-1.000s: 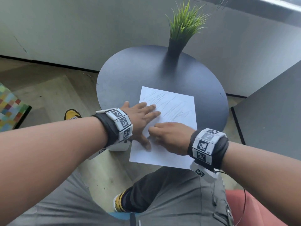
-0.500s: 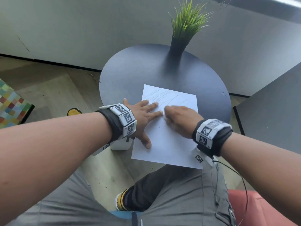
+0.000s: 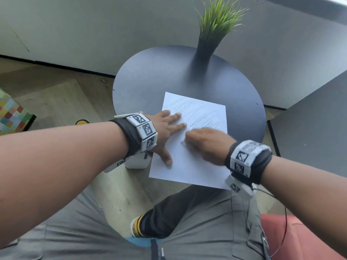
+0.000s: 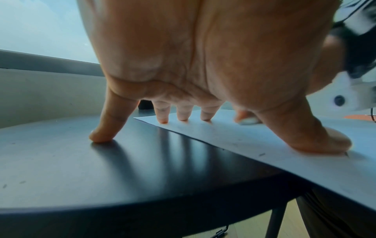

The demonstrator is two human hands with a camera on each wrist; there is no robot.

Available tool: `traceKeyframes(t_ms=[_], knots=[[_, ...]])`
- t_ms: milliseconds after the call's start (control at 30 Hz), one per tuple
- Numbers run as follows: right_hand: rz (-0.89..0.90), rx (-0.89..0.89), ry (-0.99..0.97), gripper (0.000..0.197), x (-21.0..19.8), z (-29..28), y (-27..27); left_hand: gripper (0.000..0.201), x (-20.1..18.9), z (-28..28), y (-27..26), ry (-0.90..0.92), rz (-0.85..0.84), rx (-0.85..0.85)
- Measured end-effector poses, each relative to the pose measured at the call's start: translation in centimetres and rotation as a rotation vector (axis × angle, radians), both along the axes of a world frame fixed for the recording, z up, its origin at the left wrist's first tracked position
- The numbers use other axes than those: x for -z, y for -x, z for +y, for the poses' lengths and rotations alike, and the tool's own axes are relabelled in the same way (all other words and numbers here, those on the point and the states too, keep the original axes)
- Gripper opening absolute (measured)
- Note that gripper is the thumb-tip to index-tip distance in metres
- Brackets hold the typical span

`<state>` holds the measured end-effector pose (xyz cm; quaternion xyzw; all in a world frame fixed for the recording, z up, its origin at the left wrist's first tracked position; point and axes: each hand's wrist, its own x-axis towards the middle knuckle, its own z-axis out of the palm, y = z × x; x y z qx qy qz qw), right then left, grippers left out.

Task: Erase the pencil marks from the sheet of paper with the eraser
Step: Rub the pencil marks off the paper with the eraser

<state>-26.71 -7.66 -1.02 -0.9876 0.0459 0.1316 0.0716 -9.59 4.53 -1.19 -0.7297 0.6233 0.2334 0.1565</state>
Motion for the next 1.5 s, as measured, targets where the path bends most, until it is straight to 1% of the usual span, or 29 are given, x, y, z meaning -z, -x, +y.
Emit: traceKeyframes(t_ms=[67, 100, 200, 233, 267, 300, 367, 400, 433, 533, 567, 667, 700, 733, 800, 833, 900, 933, 1000, 1067, 1133, 1167, 1267, 1300, 1333, 1367, 1433, 1467, 1500], knots=[[-0.081, 0.150, 0.062, 0.029, -0.2, -1.9, -0.6, 0.136, 0.0, 0.0, 0.0, 0.003, -0.005, 0.002], [-0.073, 0.138, 0.075, 0.032, -0.3, -1.5, -0.5, 0.136, 0.0, 0.0, 0.0, 0.000, -0.009, 0.003], [0.029, -0.093, -0.011, 0.026, 0.3, 3.2, 0.3, 0.138, 0.0, 0.0, 0.0, -0.007, -0.029, 0.012], [0.069, -0.113, -0.031, 0.022, 0.4, 3.3, 0.4, 0.138, 0.1, 0.0, 0.0, -0.004, -0.029, 0.014], [0.066, -0.052, -0.028, 0.017, 0.1, 2.6, 0.1, 0.137, 0.1, -0.1, 0.0, 0.001, -0.023, 0.014], [0.035, 0.074, -0.006, 0.012, 0.0, 1.0, -0.5, 0.137, 0.1, -0.1, 0.0, 0.005, -0.019, 0.012], [-0.023, 0.304, 0.048, 0.019, -0.2, -1.5, -1.3, 0.136, 0.1, -0.1, 0.0, 0.005, -0.021, 0.009], [-0.034, 0.328, 0.050, 0.017, -0.1, -1.4, -1.4, 0.136, 0.2, -0.1, 0.1, 0.002, -0.022, 0.007], [-0.051, 0.270, 0.029, 0.012, -0.1, -0.3, -1.4, 0.136, 0.2, -0.1, 0.1, 0.001, -0.024, 0.006], [0.020, 0.040, -0.091, 0.012, 0.6, 3.2, -0.8, 0.137, 0.0, -0.1, 0.1, -0.005, -0.026, 0.008], [0.035, 0.078, -0.086, 0.013, 0.2, 2.7, -0.9, 0.137, -0.1, -0.1, 0.2, -0.004, -0.026, 0.004], [-0.047, 0.348, 0.025, 0.014, 0.1, -1.4, -1.9, 0.136, -0.3, -0.1, 0.4, -0.002, -0.035, 0.001], [-0.058, 0.341, 0.038, 0.013, 0.2, -1.3, -1.7, 0.136, -0.5, -0.1, 0.4, -0.005, -0.035, 0.003], [-0.068, 0.268, 0.016, 0.007, 0.0, -0.3, -1.4, 0.136, -0.6, -0.1, 0.5, -0.010, -0.037, 0.006], [0.003, 0.058, -0.052, 0.007, 0.3, 3.2, 0.0, 0.135, -0.8, -0.2, 0.6, -0.024, -0.047, 0.019], [0.054, 0.017, -0.081, 0.006, 0.1, 3.6, 0.6, 0.134, -0.9, -0.3, 0.7, -0.029, -0.053, 0.026], [0.060, 0.099, -0.021, 0.019, -0.5, 1.8, 0.5, 0.131, -1.3, -0.4, 0.9, -0.035, -0.055, 0.030], [0.036, 0.221, 0.032, 0.024, -0.7, -0.2, 0.3, 0.130, -1.4, -0.4, 0.9, -0.032, -0.056, 0.032], [0.014, 0.351, 0.067, 0.021, -0.8, -1.6, 0.3, 0.129, -1.5, -0.4, 1.0, -0.023, -0.065, 0.040], [0.008, 0.216, 0.010, 0.007, -0.8, 1.1, 0.4, 0.131, -1.5, -0.5, 1.0, -0.017, -0.079, 0.050], [0.073, 0.055, -0.080, 0.004, -0.4, 3.8, 1.0, 0.132, -1.5, -0.4, 1.0, -0.020, -0.090, 0.056], [0.085, 0.073, -0.084, 0.008, -0.7, 3.4, 1.1, 0.132, -1.5, -0.4, 1.0, -0.020, -0.092, 0.056], [0.064, 0.395, 0.039, 0.021, -1.1, -1.5, 0.1, 0.130, -1.7, -0.4, 1.1, -0.017, -0.098, 0.061], [0.047, 0.439, 0.052, 0.020, -1.0, -2.0, 0.0, 0.129, -1.8, -0.4, 1.2, -0.021, -0.101, 0.063], [0.037, 0.409, 0.042, 0.013, -1.0, -1.3, -0.1, 0.129, -1.8, -0.4, 1.2, -0.024, -0.103, 0.064], [0.036, 0.314, 0.014, 0.005, -0.9, 0.3, -0.2, 0.130, -1.8, -0.5, 1.2, -0.023, -0.104, 0.065], [0.103, 0.113, -0.080, 0.008, -0.2, 3.9, 0.6, 0.131, -1.7, -0.5, 1.2, -0.021, -0.107, 0.069], [0.129, 0.099, -0.102, 0.007, -0.2, 4.0, 0.8, 0.131, -1.8, -0.5, 1.2, -0.021, -0.107, 0.070], [0.129, 0.151, -0.075, 0.007, -0.4, 2.9, 0.8, 0.130, -1.8, -0.4, 1.2, -0.023, -0.105, 0.068]])
